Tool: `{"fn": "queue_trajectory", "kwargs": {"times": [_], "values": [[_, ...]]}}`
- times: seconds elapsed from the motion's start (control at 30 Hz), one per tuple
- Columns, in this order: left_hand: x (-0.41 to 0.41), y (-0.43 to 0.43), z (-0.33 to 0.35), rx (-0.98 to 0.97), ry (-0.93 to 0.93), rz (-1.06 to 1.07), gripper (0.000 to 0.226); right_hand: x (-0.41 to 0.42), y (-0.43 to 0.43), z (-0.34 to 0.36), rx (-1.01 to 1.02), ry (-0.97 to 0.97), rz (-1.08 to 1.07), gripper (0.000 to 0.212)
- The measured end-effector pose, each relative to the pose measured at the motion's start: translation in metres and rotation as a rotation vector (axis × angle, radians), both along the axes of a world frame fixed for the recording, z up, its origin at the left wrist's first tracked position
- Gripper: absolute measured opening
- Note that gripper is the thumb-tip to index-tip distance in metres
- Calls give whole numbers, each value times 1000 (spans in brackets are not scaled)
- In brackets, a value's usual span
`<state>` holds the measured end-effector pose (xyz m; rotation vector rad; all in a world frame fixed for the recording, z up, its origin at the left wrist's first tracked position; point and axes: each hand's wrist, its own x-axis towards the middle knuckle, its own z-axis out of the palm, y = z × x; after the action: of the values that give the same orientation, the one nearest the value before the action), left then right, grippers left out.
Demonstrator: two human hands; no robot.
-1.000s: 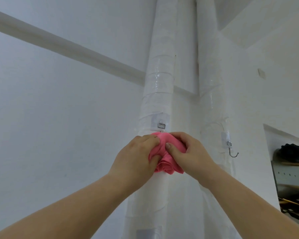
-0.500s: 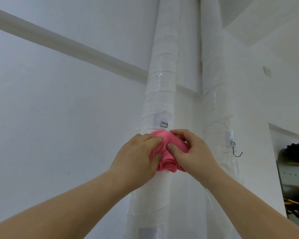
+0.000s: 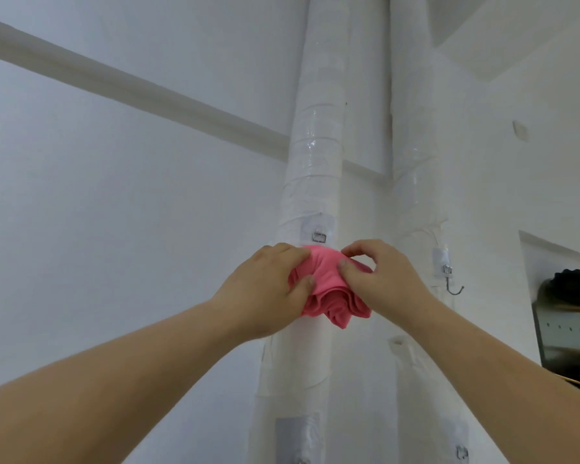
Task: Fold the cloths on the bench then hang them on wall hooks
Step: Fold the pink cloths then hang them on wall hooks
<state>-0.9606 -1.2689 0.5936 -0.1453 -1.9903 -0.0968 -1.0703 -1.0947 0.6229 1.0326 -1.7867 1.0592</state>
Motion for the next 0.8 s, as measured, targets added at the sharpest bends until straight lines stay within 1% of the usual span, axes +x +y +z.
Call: {"fn": "queue_trajectory", "kwargs": {"times": [0.17,0.27,0.37,0.43,0.53,0.63,0.7,0.8], "values": [[15,-4,1,24,15,37,40,12,9,6,5,70,-50,27],[26,-6,-3,71,66,121,39,25,16,4,-47,88,-74,21],[35,-17,-24,176,101,116,26,43,24,-18,-135,139,-105,11],[35,-20,-50,220,52,64,17,54,26,-46,-158,138,-120,15],[32,-14,-97,274,-56,-64,11,66,25,-98,-138,30,-94,18],[32,-3,-145,318,-169,-185,9,79,26,-154,-102,-126,-32,22],[34,4,-180,344,-249,-260,9,86,24,-193,-23,-270,-19,24],[44,10,-237,379,-381,-350,10,95,19,-257,136,-452,-69,27]]}}
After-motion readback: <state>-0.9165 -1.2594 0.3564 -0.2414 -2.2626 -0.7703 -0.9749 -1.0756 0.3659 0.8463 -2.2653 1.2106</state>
